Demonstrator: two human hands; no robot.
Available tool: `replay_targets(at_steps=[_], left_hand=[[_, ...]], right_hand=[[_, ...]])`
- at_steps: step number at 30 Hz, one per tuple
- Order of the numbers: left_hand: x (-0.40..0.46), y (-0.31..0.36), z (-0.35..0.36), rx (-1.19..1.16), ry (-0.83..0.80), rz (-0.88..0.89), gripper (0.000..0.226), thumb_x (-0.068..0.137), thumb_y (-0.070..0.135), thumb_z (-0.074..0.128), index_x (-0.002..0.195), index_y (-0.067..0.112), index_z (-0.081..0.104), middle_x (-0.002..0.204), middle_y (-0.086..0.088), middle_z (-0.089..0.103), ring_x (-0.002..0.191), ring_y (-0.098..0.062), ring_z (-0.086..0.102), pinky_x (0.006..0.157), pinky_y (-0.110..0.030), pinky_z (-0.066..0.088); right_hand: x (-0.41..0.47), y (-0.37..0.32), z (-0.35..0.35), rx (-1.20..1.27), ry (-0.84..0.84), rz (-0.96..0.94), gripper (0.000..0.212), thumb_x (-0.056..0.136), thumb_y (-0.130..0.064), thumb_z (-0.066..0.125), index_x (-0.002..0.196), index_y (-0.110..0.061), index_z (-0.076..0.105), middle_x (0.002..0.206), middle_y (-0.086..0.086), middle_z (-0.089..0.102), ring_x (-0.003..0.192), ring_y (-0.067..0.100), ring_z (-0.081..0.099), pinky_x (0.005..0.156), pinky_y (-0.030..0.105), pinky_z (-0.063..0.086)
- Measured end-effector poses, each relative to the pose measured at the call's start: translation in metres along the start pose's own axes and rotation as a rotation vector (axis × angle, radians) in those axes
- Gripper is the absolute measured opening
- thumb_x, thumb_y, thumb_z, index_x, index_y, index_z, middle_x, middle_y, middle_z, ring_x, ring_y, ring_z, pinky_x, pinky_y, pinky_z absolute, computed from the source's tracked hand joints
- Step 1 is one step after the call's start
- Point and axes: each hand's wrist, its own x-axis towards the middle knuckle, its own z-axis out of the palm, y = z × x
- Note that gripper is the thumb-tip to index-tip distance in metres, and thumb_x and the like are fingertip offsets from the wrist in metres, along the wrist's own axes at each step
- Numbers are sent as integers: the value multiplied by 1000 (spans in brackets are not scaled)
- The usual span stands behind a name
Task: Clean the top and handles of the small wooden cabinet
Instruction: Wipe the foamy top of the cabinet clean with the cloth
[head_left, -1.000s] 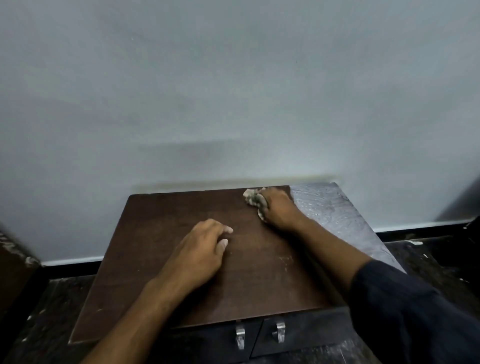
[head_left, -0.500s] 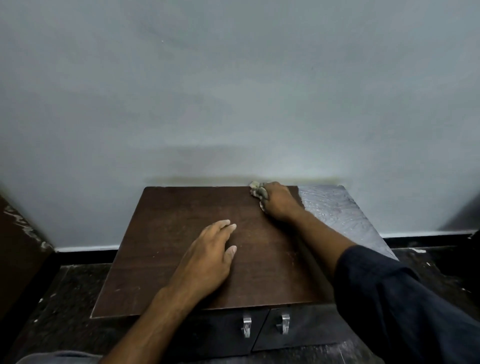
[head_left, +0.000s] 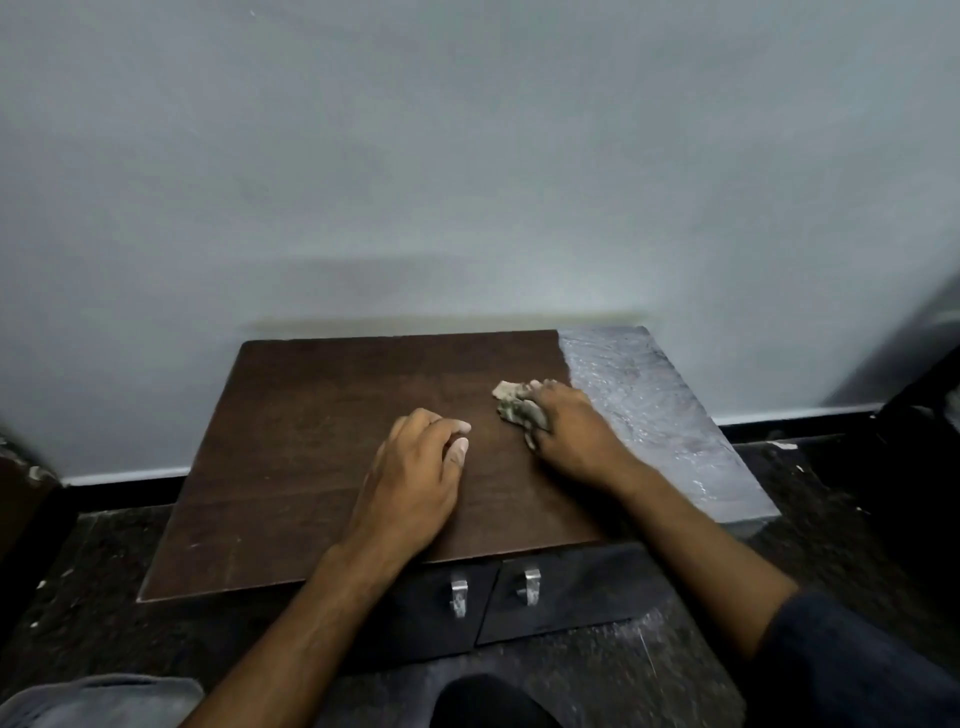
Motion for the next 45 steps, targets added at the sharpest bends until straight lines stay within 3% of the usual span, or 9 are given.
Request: replay_targets(at_steps=[7, 10, 13, 16, 19, 26, 32, 38, 45], left_hand=[[-4, 30, 21, -23, -25, 66, 30, 98, 35, 44, 118, 22, 62, 115, 11, 53, 106, -8, 49, 91, -38, 48], [-15, 34, 30, -9, -38, 98, 28, 99, 36, 44, 118, 24, 61, 116, 14, 51, 106, -5, 48, 91, -34, 48], [-20, 43, 40, -19, -48, 109, 29, 99, 34, 46, 121, 23, 60, 120, 13, 51, 111, -5, 48, 93, -33, 47], [-18, 56, 52, -37, -67, 119, 33, 99, 32, 47, 127, 19, 57, 127, 8, 53, 118, -9, 49, 99, -36, 46], [-15, 69, 62, -9, -97, 149, 40, 99, 34, 45, 134, 18, 55, 135, 7, 52, 127, -11, 46, 106, -35, 42], [-9, 97, 87, 82, -203, 240, 45, 102, 35, 42, 141, 15, 49, 145, 4, 48, 137, -11, 39, 113, -34, 34], [10, 114, 111, 141, -154, 220, 44, 103, 32, 39, 139, 10, 50, 145, -4, 49, 137, -18, 40, 117, -33, 30], [8, 121, 132, 311, -119, 204, 55, 106, 40, 22, 149, 9, 36, 154, -8, 39, 145, -21, 31, 122, -37, 20], [9, 121, 136, 368, -97, 185, 50, 106, 36, 33, 147, 7, 40, 152, -9, 43, 142, -23, 36, 119, -36, 21]], right_hand=[[-72, -30, 12, 93, -65, -278, 20, 90, -12, 58, 109, -11, 64, 114, 5, 65, 112, 17, 53, 111, 28, 35], [-75, 3, -7, 62, -31, -137, 39, 89, -12, 62, 128, -11, 63, 131, 9, 62, 126, 20, 51, 111, 14, 24], [-65, 11, -9, 11, 17, 22, 41, 92, -14, 59, 133, -12, 59, 135, 10, 59, 130, 26, 49, 113, 24, 27], [-90, -2, 4, 19, 0, -63, 42, 93, -19, 53, 135, -13, 54, 139, 7, 56, 134, 25, 44, 118, 29, 27], [-127, 17, -1, 41, 6, -115, 44, 89, -22, 49, 132, -20, 53, 138, 4, 56, 133, 20, 45, 119, 30, 28], [-114, 104, -41, -56, 156, 225, 23, 88, -11, 62, 110, -7, 66, 112, 13, 67, 108, 33, 59, 97, 38, 45], [-82, 119, -36, -149, 144, 238, 32, 87, -17, 63, 118, -9, 61, 115, 12, 63, 111, 29, 54, 100, 34, 37], [-35, 148, -58, -102, 124, 325, 17, 95, -14, 56, 106, -1, 60, 108, 21, 62, 104, 37, 54, 89, 39, 39], [-46, 142, -60, -44, 121, 317, 25, 95, -18, 56, 116, -5, 62, 117, 20, 64, 108, 37, 58, 95, 38, 44]])
